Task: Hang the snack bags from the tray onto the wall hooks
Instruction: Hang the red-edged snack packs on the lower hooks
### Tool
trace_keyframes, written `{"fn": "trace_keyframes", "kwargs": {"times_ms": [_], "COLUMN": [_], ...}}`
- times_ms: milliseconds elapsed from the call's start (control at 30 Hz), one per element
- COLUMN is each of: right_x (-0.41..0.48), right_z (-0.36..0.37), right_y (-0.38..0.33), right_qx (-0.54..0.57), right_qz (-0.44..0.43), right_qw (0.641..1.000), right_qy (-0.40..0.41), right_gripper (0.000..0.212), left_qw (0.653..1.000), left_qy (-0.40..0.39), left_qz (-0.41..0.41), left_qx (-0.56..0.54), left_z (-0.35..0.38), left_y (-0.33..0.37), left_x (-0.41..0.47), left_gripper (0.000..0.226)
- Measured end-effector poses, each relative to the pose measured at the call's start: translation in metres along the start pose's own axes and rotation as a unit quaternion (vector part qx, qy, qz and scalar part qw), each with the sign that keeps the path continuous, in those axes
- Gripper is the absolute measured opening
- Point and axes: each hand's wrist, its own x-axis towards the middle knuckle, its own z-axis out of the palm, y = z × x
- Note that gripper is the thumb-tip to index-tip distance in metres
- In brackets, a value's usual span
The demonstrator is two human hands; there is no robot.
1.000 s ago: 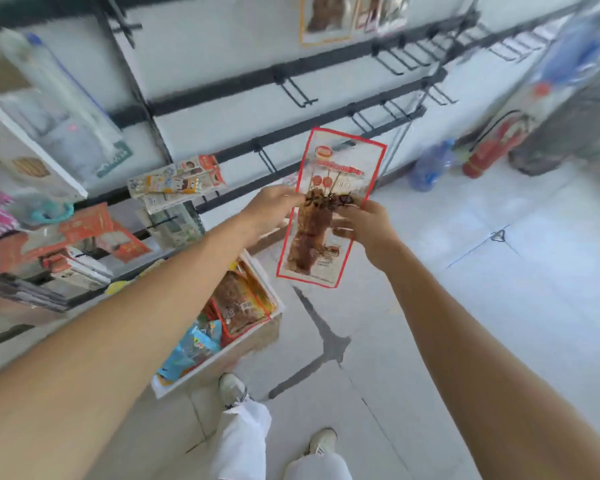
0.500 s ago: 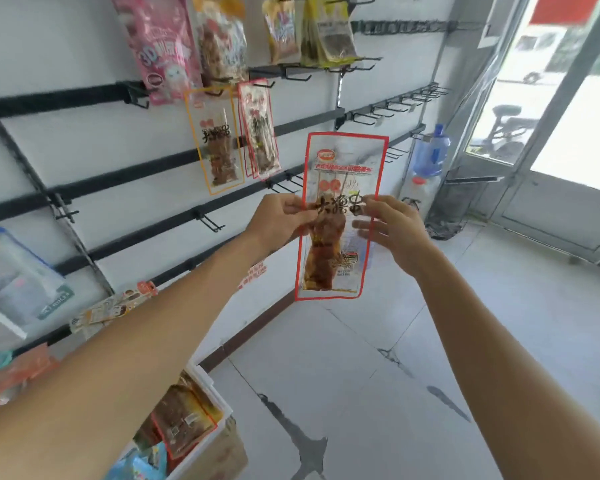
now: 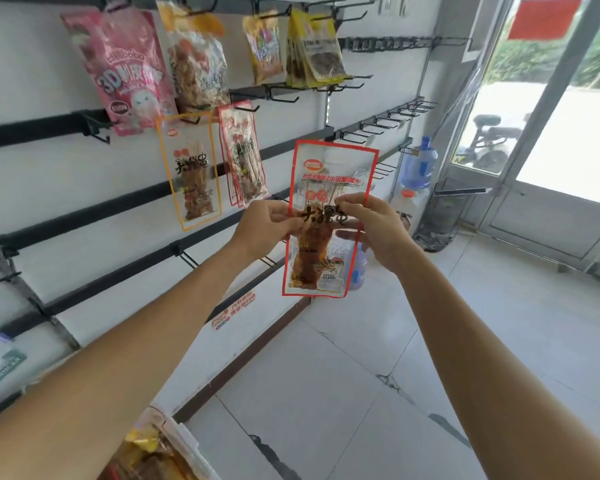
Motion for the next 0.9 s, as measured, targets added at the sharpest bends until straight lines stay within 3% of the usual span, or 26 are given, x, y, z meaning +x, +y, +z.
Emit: {"fn": "trace_keyframes", "kwargs": {"times_ms": [133, 267, 567, 767, 900], "right_x": [0.03, 0.058, 0.129, 0.194, 0.236], "right_z": [0.01, 0.02, 0.032, 0.019, 0.002], "right_y": [0.006, 0.013, 0.04, 0.05, 0.042], "right_qx": [-0.015, -0.026, 0.009, 0.005, -0.013], "right_qz": [-0.022, -0.023, -0.042, -0.023, -0.03], "right_qw": [1.0, 0.999, 0.995, 0.985, 0.98], "right_qy": [-0.002, -0.019, -0.09, -0.171, -0.194], "right_gripper": [0.011, 0.013, 0.013, 0.012, 0.009], "left_qw": [0.996, 0.996, 0.994, 0.987, 0.981], "left_qy": [0.004, 0.006, 0.099, 0.161, 0.193], "left_qz": [0.043, 0.016, 0.005, -0.01, -0.025], "left_qx": [0.072, 0.085, -0.046, -0.027, 0.006], "left_z": [-0.012, -0.037, -0.056, -0.041, -0.025], "left_y": [-0.013, -0.021, -0.005, -0.006, -0.007], "left_x": [0.017, 0.037, 0.09, 0.146, 0.18], "left_gripper": [0.014, 0.035, 0.032, 0.005, 0.006]}}
